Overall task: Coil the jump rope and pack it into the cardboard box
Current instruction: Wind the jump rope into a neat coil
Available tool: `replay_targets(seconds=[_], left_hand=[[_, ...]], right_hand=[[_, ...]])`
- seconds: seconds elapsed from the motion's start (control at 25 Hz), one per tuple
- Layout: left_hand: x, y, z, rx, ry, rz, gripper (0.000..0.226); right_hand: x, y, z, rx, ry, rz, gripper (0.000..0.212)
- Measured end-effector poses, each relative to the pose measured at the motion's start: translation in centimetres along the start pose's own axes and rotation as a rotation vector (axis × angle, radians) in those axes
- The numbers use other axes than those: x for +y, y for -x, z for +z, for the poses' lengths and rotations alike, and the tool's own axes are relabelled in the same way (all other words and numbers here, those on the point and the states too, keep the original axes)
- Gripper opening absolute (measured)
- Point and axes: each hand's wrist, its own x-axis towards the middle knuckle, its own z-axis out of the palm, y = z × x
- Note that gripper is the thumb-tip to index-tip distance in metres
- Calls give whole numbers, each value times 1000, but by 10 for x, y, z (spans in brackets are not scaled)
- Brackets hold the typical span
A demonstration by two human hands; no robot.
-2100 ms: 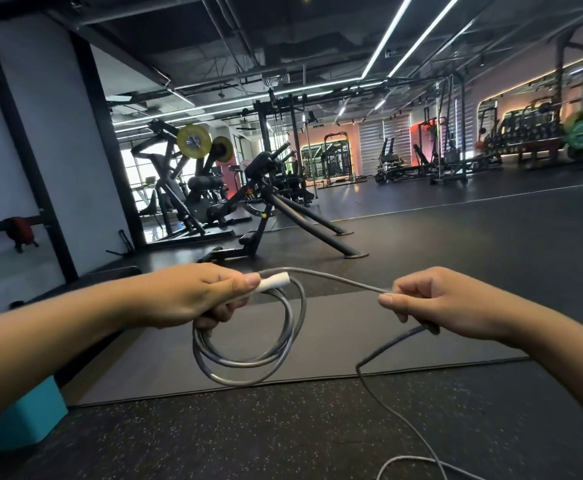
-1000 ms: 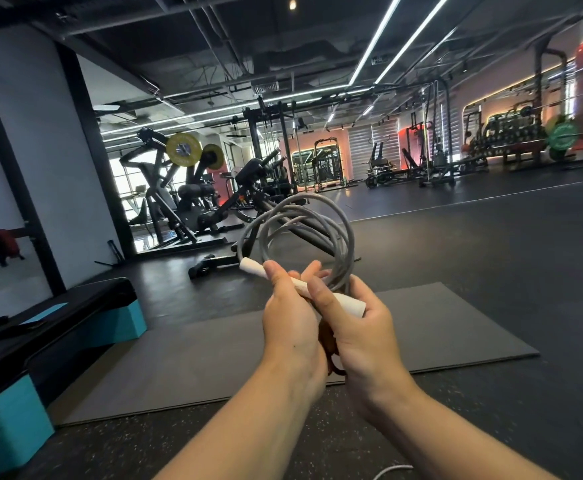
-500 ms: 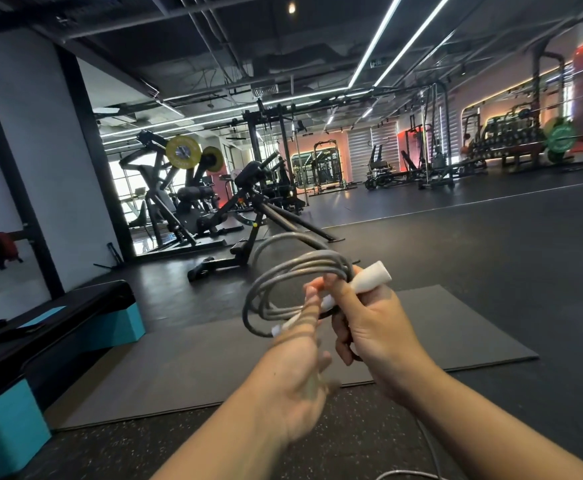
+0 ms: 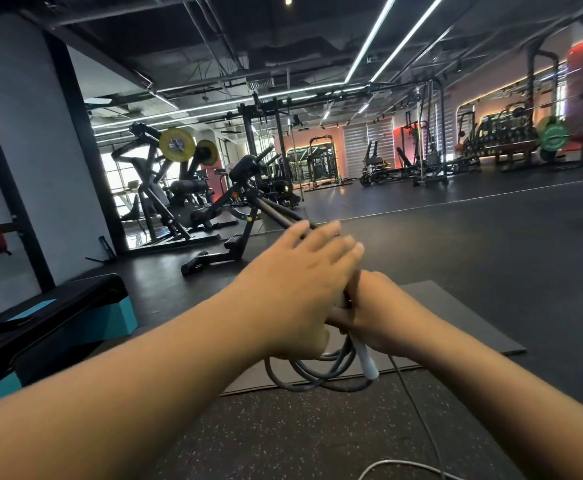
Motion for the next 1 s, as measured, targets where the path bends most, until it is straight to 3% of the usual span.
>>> replay_targets(seconds=[0.08, 0.16, 0.24, 0.36, 0.48, 0.68, 0.76, 0.88, 1.0], left_hand=[[6, -11, 2, -52, -122, 14, 74], [8, -16, 9, -31, -88, -29, 40], [7, -17, 9, -94, 24, -138, 30], [7, -15, 12, -152, 171, -229, 22], [2, -6, 16, -230, 287, -257, 6], [1, 3, 12, -265, 83, -261, 6], [4, -7, 8, -339, 98, -230, 20], [-3, -14, 7, -511, 447, -153, 40], [-10, -2, 17, -583, 647, -128, 37]], right_hand=[[-5, -1, 0, -24, 115, -21, 24], [-6, 0, -2, -38, 162, -5, 30], [-6, 0, -4, -62, 205, 0, 36], [-5, 0, -2, -70, 224, -46, 19], [-1, 1, -5, -72, 248, -35, 20], [-2, 5, -14, -115, 356, -60, 25], [-11, 5, -4, -97, 421, -127, 22], [-12, 5, 1, -83, 448, -133, 37], [-7, 7, -3, -137, 408, -178, 23]])
